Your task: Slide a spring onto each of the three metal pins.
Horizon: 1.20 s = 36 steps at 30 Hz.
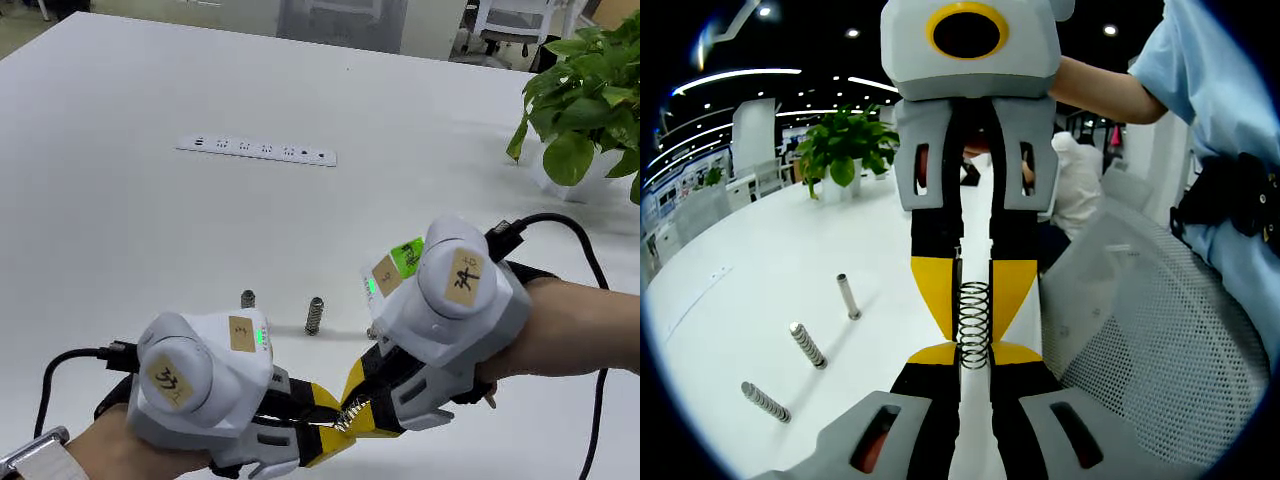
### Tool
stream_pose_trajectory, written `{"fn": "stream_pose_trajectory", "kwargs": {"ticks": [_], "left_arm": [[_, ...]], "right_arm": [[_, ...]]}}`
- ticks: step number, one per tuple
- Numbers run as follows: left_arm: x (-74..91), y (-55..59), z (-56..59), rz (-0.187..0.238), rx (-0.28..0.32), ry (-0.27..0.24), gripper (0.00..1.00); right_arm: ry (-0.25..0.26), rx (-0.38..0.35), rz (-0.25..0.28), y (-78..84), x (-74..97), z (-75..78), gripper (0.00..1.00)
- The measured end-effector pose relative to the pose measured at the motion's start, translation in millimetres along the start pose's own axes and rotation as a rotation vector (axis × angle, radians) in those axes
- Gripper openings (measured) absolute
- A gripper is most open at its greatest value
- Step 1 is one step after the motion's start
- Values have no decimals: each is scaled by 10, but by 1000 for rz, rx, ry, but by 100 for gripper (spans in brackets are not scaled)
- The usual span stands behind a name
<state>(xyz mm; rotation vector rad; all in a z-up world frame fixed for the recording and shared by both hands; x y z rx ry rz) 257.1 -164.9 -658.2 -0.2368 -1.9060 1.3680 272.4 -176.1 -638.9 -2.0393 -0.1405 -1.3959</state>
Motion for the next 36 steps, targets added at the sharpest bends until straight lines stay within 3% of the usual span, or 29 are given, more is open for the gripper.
{"fn": "stream_pose_trajectory", "kwargs": {"ticks": [9,17,24,27,30,36], "left_arm": [[-12,4,5,-1,-14,-9,11],[51,71,-95,-6,19,-90,25],[197,173,-214,-15,58,-186,43],[285,226,-295,-16,95,-250,52],[400,302,-405,-26,138,-345,66],[566,430,-519,-22,202,-436,80]], "right_arm": [[-7,-5,2,14,-2,17,12],[14,-6,1,-22,61,101,12],[26,0,-19,6,103,163,12],[28,3,-30,28,124,195,12],[36,5,-48,69,151,253,12],[48,9,-73,135,204,340,12]]}}
Point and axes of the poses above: the centre of the closed fingertips' face, and the gripper's own axes: x roughly backward along the fingers, z roughly to its right, y roughly out of its underside, the point moved 3 cm from there along x, roughly backward along the fingers, and after that the axes turned 15 degrees about -x, right-handed, at the moved point
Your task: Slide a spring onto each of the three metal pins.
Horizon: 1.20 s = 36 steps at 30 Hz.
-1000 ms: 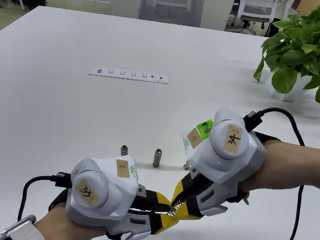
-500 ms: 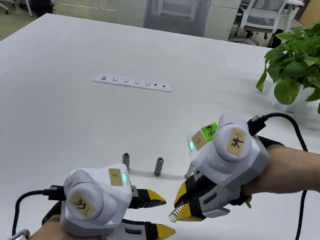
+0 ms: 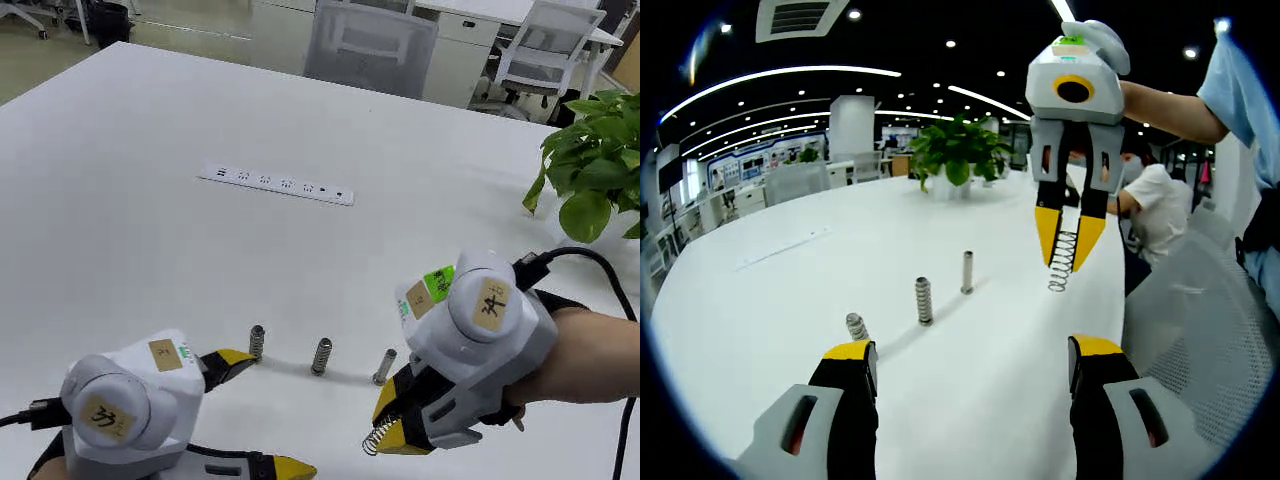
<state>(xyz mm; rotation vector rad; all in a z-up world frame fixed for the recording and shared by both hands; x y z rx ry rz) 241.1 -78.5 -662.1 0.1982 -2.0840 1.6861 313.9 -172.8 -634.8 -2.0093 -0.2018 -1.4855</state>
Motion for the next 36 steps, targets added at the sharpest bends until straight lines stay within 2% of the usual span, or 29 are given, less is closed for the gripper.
{"fn": "stream_pose_trajectory", "kwargs": {"ticks": [4,6,8,11,16,19,25,28,36], "left_arm": [[54,80,-117,-13,22,-57,93],[85,163,-206,-53,44,-108,100],[110,213,-274,-48,64,-132,100],[144,228,-336,-32,79,-137,100],[137,247,-336,-30,82,-148,100],[129,250,-325,-32,88,-142,100],[127,242,-299,-30,87,-135,100],[132,249,-295,-35,84,-136,100],[138,234,-306,-26,94,-143,100]], "right_arm": [[15,2,-7,34,50,80,12],[36,5,-8,42,91,159,12],[61,0,-11,44,140,255,12],[82,7,-20,45,186,402,12],[151,14,-36,22,340,729,12],[182,24,-57,26,369,876,12],[202,63,-109,6,339,995,12],[221,110,-170,30,295,1062,12],[193,127,-204,-10,168,1079,12]]}}
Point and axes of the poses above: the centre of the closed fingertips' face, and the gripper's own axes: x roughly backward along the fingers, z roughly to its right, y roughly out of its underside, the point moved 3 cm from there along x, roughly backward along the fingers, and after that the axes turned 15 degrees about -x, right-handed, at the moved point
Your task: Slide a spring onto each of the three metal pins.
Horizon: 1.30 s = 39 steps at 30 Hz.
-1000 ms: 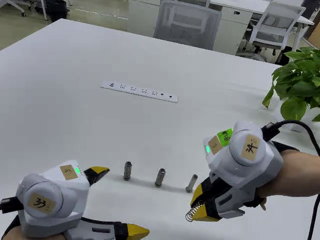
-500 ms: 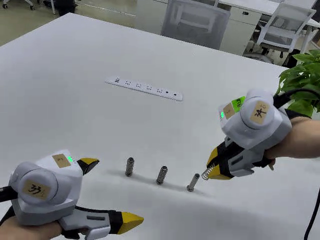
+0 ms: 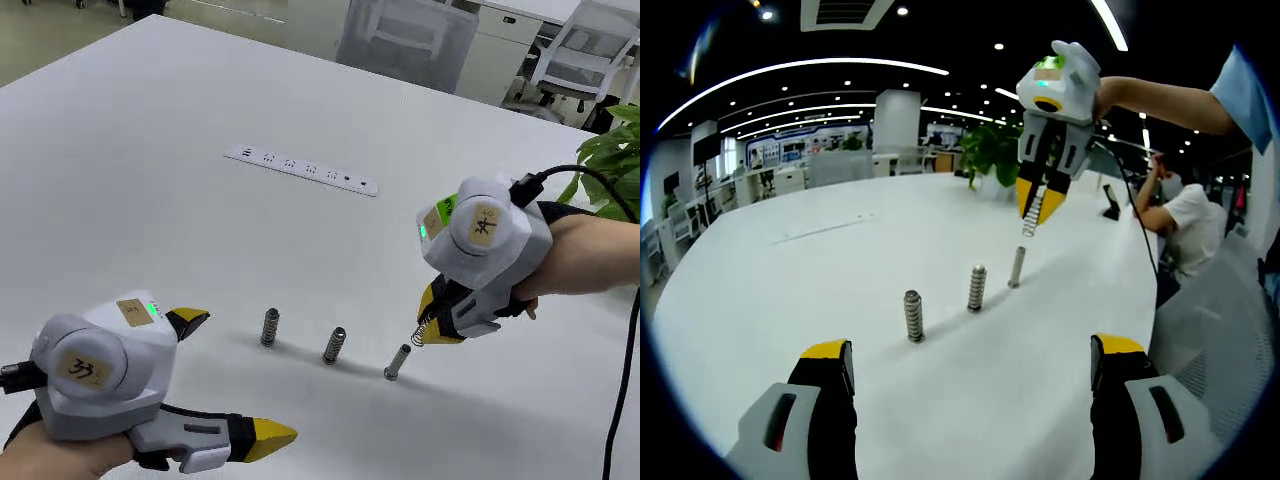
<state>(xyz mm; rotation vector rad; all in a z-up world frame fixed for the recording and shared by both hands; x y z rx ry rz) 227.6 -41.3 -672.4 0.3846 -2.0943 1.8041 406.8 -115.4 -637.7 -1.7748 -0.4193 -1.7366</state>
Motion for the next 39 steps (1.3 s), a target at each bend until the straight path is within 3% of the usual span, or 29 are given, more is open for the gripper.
{"fn": "stream_pose_trajectory", "kwargs": {"ticks": [22,39], "left_arm": [[-18,-9,54,-6,-9,20,100],[-25,0,49,-9,1,25,100]], "right_arm": [[-22,31,-43,9,-140,-9,12],[-36,28,-45,-1,-161,-22,12]]}}
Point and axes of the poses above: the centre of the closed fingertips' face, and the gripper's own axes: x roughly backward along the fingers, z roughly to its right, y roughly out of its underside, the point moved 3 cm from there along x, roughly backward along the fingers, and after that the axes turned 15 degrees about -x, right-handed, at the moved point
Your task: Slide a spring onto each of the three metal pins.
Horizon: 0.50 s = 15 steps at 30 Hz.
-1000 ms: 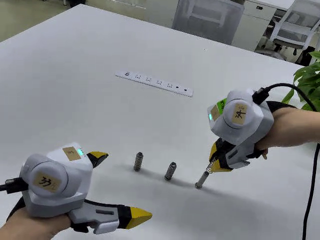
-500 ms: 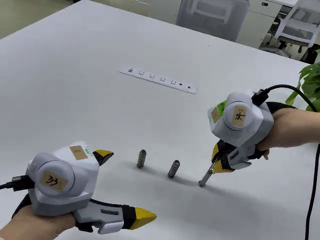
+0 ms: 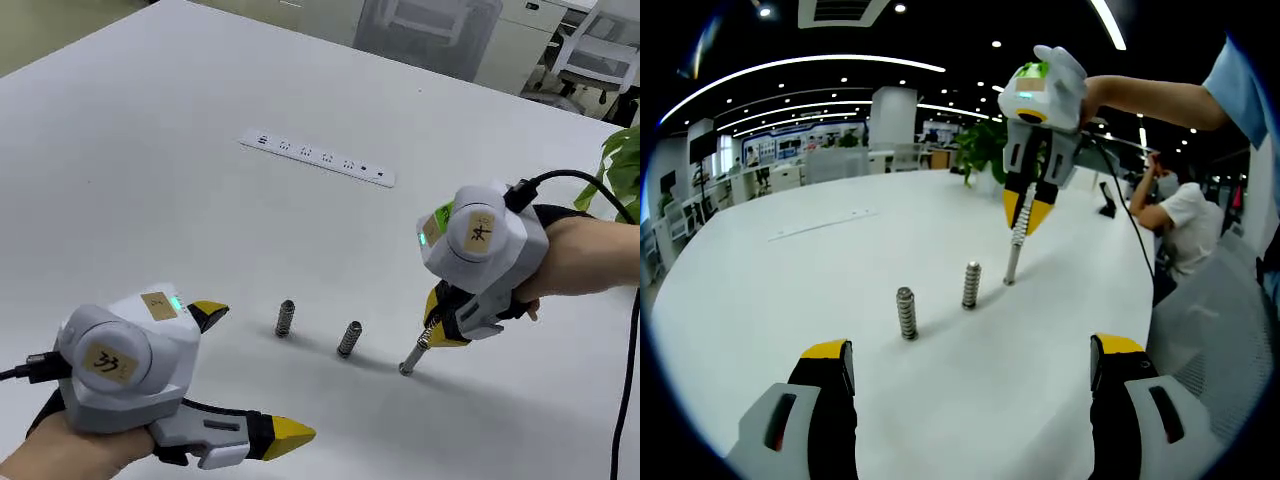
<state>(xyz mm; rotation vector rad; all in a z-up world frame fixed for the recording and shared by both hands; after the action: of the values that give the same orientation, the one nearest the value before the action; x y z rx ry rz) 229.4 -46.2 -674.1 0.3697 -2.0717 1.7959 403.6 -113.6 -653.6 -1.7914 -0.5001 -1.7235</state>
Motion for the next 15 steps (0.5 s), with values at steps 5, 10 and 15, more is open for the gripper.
{"fn": "stream_pose_trajectory", "kwargs": {"ticks": [5,10,15], "left_arm": [[-3,7,3,0,-1,4,100],[-12,19,5,-3,0,9,100],[-15,19,8,-3,0,11,100]], "right_arm": [[-1,5,1,-12,15,11,12],[-4,5,-4,-5,1,9,12],[-3,6,-12,11,-28,18,12]]}}
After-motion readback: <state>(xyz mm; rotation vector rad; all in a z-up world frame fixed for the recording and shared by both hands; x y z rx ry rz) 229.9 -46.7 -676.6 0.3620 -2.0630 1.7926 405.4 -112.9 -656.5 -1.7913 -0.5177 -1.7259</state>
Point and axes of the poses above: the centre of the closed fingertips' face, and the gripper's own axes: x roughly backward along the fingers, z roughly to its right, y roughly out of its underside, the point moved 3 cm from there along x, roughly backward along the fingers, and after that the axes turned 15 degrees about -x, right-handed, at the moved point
